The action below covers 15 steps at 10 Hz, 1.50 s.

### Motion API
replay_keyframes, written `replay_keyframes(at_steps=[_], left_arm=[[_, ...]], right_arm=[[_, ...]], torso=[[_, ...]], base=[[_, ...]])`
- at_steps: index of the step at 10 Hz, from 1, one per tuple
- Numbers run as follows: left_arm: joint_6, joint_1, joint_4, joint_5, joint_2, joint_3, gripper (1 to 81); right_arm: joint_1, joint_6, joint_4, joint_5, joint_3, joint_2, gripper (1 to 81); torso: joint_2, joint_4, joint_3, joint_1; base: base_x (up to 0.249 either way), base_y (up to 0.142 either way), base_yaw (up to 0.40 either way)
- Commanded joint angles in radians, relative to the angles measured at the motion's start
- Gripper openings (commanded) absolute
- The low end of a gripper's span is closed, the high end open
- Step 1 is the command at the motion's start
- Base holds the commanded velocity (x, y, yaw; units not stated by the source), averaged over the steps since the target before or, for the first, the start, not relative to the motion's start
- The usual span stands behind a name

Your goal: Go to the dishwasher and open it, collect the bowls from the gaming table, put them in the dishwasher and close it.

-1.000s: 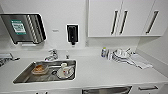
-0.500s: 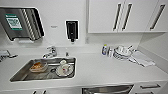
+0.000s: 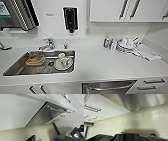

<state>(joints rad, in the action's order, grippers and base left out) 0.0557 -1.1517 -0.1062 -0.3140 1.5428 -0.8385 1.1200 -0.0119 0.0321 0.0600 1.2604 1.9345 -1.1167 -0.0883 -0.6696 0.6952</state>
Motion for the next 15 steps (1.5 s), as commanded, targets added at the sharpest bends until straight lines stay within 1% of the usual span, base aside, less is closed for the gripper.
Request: replay_keyframes(at_steps=[1, 2, 3, 4, 5, 6, 8, 9, 10, 12, 14, 15], left_arm=[[0.006, 0.062, -0.017, 0.024, -0.062, 0.025, 81.1], [0.006, 0.06, -0.013, 0.024, -0.062, 0.016, 81.1], [0.006, 0.062, -0.01, 0.024, -0.062, 0.012, 81.1], [0.006, 0.06, -0.009, 0.024, -0.062, 0.012, 81.1], [0.006, 0.062, -0.01, 0.024, -0.059, 0.012, 81.1], [0.006, 0.062, -0.01, 0.024, -0.053, 0.01, 81.1], [0.006, 0.06, -0.012, 0.024, -0.052, 0.004, 81.1], [0.004, 0.062, -0.015, 0.024, -0.053, 0.004, 81.1], [0.006, 0.06, -0.015, 0.024, -0.053, 0.004, 81.1], [0.006, 0.062, -0.018, 0.024, -0.052, 0.004, 81.1], [0.006, 0.06, -0.018, 0.024, -0.052, 0.004, 81.1], [0.006, 0.062, -0.017, 0.024, -0.05, 0.002, 81.1]], right_arm=[[-0.064, 0.0, 0.011, -0.043, -0.029, -0.052, 81.1], [-0.065, 0.0, 0.015, -0.042, -0.032, -0.055, 81.1], [-0.08, -0.002, 0.017, -0.043, -0.041, -0.061, 81.1], [-0.106, -0.008, 0.037, -0.056, -0.047, -0.064, 81.1], [-0.13, -0.009, 0.043, -0.086, -0.052, -0.068, 81.1], [-0.154, -0.01, 0.043, -0.111, -0.056, -0.072, 81.1], [-0.209, -0.022, 0.061, -0.132, -0.076, -0.081, 81.1], [-0.237, -0.031, 0.072, -0.161, -0.087, -0.084, 81.1], [-0.251, -0.042, 0.087, -0.166, -0.092, -0.09, 81.1], [-0.272, -0.081, 0.121, -0.167, -0.102, -0.116, 81.1], [-0.297, -0.146, 0.121, -0.166, -0.138, -0.164, 81.1], [-0.327, -0.178, 0.124, -0.169, -0.164, -0.189, 81.1]], torso=[[-0.092, 0.0, 0.007, 0.059], [-0.017, 0.0, -0.016, 0.013], [-0.022, 0.0, -0.023, 0.018], [-0.032, 0.0, -0.03, 0.023], [-0.03, 0.0, -0.03, 0.023], [-0.13, 0.0, -0.03, 0.088], [-0.139, 0.0, -0.031, 0.093], [-0.159, 0.0, -0.032, 0.106], [-0.192, 0.0, -0.032, 0.127], [-0.266, 0.0, -0.032, 0.173], [-0.339, 0.0, -0.032, 0.219], [-0.377, 0.0, -0.032, 0.242]], base=[[0.0, 0.0, 0.0], [0.0, 0.0, 0.0], [0.0, 0.0, 0.0], [0.0, 0.0, 0.0], [0.0, 0.0, 0.0], [0.0, 0.0, 0.0], [0.0, 0.0, 0.0], [0.0, 0.0, 0.0], [0.0, 0.0, 0.0], [0.0, 0.0, 0.0], [0.0, 0.0, 0.0], [0.0, 0.0, 0.0]])
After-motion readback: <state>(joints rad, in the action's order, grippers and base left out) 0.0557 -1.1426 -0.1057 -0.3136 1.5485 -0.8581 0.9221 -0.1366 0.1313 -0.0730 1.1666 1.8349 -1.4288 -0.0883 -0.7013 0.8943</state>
